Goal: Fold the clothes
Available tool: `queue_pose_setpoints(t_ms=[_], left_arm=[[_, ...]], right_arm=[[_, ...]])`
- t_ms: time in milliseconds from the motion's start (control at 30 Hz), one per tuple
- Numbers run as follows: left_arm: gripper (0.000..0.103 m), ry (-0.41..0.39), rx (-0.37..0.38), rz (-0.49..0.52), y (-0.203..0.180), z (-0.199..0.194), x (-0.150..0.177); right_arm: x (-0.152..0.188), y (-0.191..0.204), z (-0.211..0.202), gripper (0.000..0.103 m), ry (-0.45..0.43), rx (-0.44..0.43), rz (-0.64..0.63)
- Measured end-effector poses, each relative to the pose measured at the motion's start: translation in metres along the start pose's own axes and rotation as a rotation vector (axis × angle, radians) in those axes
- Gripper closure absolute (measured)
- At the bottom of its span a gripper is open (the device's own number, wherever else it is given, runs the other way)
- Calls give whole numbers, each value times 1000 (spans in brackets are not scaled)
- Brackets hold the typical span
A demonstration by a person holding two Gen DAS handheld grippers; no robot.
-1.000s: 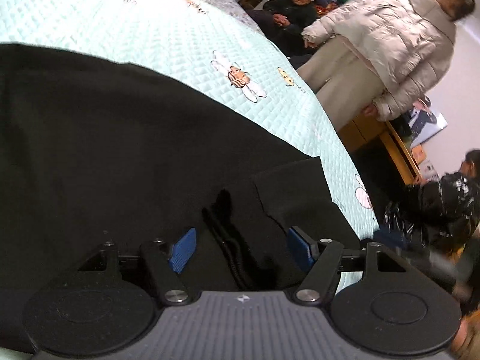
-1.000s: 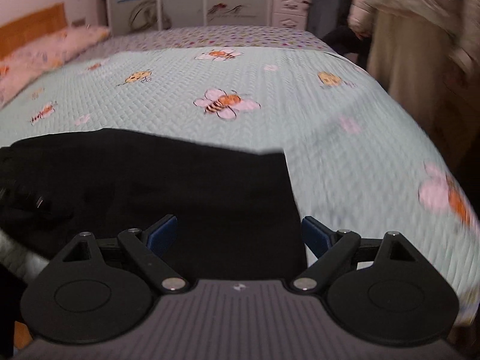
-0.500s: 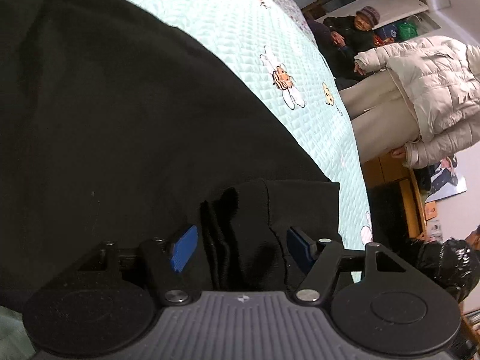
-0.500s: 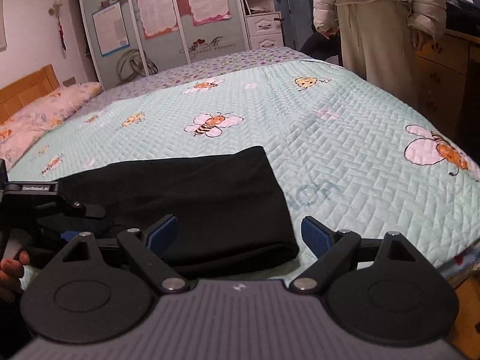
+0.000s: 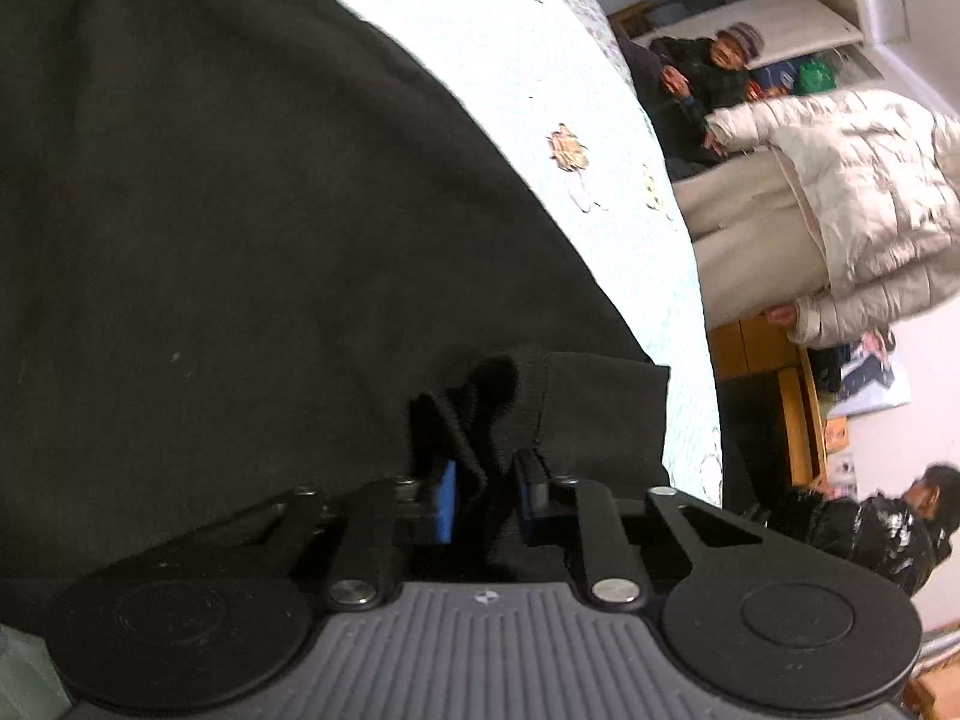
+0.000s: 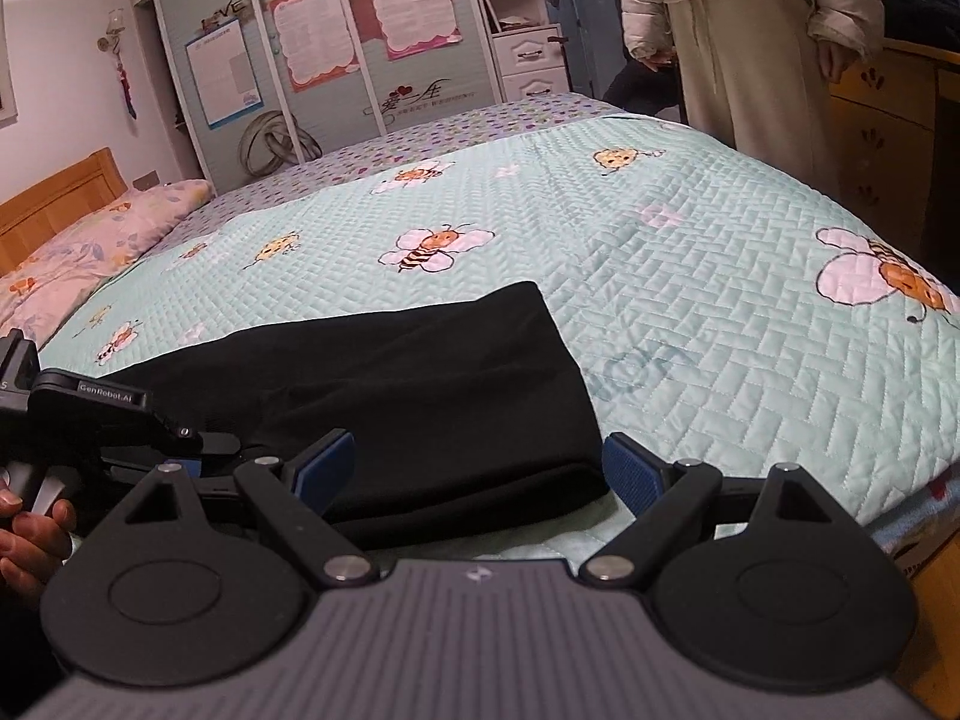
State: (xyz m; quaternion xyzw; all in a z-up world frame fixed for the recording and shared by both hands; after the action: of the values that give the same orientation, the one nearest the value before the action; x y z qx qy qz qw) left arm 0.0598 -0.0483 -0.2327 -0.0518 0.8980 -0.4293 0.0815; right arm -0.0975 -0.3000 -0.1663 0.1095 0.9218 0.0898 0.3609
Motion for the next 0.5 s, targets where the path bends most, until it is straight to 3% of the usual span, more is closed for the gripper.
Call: queue_pose_setpoints(t_ms=[133, 233, 333, 500], left_arm=[[88, -3, 46, 78, -18, -12, -3], [88, -17, -18, 108, -20, -17, -8], [88, -5, -83, 58, 2, -5, -12], [85, 10, -78, 89, -1, -4, -11]], right_arm=[[2, -3, -3, 13, -12, 11, 9], [2, -1, -5, 13, -25, 8, -1], [3, 3, 1, 13, -7, -3, -7], [7, 8, 10, 13, 27, -10, -19]])
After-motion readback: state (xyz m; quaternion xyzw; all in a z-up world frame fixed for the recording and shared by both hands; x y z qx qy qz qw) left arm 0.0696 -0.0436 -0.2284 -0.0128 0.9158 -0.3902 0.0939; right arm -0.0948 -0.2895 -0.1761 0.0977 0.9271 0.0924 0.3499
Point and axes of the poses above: each gripper's, at about its wrist camera, not at the fingertips, and z roughly the way its jaws point, y to its left, x to its underside, the point moved 4 cm from there along z, roughly the way its jaws point, and after that the axes turned 14 degrees about y, right-handed, at the moved point
